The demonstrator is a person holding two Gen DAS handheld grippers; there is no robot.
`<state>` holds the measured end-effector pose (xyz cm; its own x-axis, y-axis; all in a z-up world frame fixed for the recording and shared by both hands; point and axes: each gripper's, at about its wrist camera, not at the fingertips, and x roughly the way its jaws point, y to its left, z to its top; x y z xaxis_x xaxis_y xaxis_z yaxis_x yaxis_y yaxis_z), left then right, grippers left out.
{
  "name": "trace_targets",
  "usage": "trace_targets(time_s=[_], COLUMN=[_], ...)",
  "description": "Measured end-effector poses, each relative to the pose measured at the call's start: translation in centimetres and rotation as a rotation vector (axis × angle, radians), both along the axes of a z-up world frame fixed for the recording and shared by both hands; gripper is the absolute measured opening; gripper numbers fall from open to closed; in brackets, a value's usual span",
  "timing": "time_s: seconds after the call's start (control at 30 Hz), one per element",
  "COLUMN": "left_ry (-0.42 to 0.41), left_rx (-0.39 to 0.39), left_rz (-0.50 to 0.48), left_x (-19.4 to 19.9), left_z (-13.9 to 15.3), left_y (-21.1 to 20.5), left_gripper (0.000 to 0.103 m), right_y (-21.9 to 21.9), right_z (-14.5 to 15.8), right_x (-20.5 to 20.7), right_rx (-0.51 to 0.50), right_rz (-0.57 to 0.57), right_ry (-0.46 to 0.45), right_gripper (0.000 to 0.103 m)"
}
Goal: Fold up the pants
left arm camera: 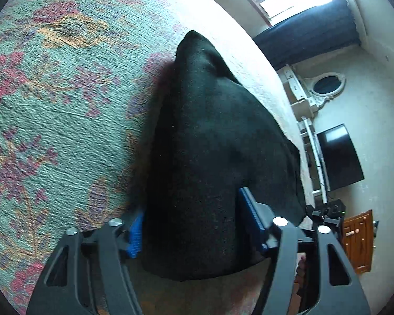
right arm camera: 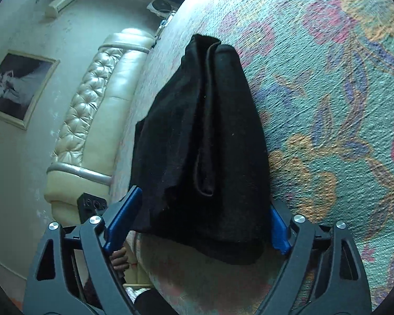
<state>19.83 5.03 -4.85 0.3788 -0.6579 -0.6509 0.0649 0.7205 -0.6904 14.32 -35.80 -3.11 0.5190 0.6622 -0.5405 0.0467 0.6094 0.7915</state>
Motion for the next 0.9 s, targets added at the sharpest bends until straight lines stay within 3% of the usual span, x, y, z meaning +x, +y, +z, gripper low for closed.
trace_targets(time_s=[0.03,0.13,0.3,0.73,0.83,0.9], left_ry=[-0.001,-0.012,-0.050,-0.028,-0.033,-0.029], left_rx=[0.009,0.035,0.104,0.104,0.133,0.152], left_rz=[0.009,0.021,0.015,-0.007,-0.010,0.003], left_x=[-0.1,-1.0,-2.5,-6.2,-5.7,-5.6], left_z=[0.1,0.7,2.6,2.5,2.3,1.9], left_y=[0.1,-0.1,-0.7,0.3,0.0,0.0], left_gripper=[0.051,0.040,0.033,0.034,0.046,0.068], right_y=[0.5,0.4,0.7,0.9,0.8,0.4], right_z=[-0.1,0.1,1.3,0.4,-0.4,-1.2], right_x=[0.0,-0.5,-1.5,-6.1,-6.0,-6.3], right_rx=[-0.025,-0.013,-0.022,0.005,0.023,0.052], right_rz=[0.014,0.008,0.009,0.041,0.016,0.012], right_ry=[0.015,-0.003,-0.020,0.031,0.050,0.055], right_gripper=[0.053,0.037,0.033,0.034,0.045,0.049])
